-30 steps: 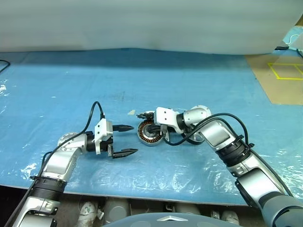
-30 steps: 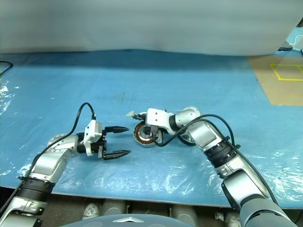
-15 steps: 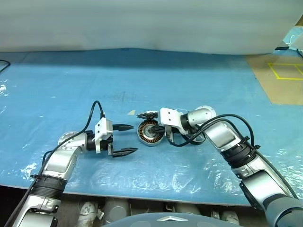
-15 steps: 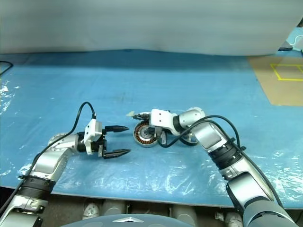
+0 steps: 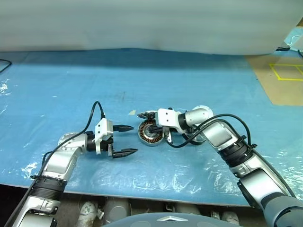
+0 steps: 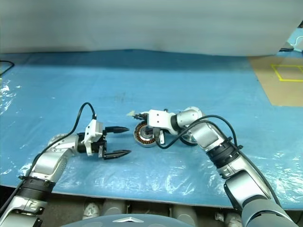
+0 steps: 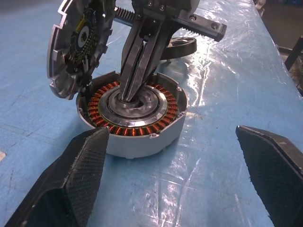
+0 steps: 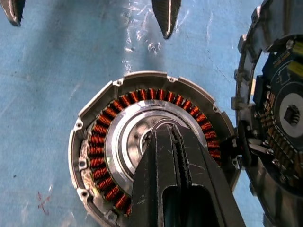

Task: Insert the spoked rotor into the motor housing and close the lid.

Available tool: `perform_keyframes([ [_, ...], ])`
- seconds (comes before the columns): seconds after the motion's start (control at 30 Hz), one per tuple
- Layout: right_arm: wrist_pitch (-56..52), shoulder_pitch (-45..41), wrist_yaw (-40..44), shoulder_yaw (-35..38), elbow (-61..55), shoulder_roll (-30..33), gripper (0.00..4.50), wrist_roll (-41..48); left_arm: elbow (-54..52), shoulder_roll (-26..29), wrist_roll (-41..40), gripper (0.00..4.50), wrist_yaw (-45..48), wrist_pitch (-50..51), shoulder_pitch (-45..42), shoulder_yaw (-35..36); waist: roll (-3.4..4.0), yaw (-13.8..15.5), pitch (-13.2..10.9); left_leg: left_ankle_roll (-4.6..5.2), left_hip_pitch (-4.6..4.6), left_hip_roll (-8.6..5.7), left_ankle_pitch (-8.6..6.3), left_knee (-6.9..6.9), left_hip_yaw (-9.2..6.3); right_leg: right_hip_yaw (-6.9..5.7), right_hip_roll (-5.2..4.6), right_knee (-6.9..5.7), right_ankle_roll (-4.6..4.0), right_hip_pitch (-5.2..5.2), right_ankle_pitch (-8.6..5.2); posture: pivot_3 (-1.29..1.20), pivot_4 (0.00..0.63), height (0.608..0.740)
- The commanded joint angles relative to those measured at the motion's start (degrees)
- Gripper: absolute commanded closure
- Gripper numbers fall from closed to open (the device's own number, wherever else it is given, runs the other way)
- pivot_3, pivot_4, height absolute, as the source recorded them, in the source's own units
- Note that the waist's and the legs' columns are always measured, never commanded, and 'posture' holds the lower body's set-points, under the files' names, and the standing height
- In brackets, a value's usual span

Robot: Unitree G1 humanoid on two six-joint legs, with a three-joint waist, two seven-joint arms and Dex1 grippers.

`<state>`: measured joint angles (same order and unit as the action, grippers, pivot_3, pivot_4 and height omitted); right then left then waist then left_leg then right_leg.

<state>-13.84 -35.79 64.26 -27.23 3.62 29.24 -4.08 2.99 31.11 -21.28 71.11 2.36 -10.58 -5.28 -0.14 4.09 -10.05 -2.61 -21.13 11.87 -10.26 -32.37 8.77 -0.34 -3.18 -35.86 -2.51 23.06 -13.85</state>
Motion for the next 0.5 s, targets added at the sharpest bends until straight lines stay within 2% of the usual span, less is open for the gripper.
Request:
perform_keyframes([
  [0.03,-1.34,0.95,1.23,0.8,-0.05,1.74,4.47,0.03,-1.34,0.13,-0.52,0.0,0.12,-0.88,-0.38,0.49,-0.01,-0.02,0.0,0.0,0.01,0.0,0.0,-0.02,0.0,0.0,0.0,0.0,0.0,-0.01,0.0,0.0,0.15,0.74],
  [0.5,-0.95,0.56,-0.72,-1.03,0.76,-2.23,4.47,-1.95,0.02,-0.38,-0.43,0.0,0.75,-1.12,-1.46,0.18,-0.03,-1.11,0.02,0.0,0.12,0.05,0.0,0.0,0.0,0.03,0.06,-0.05,0.0,-0.01,0.0,0.0,0.15,0.74],
])
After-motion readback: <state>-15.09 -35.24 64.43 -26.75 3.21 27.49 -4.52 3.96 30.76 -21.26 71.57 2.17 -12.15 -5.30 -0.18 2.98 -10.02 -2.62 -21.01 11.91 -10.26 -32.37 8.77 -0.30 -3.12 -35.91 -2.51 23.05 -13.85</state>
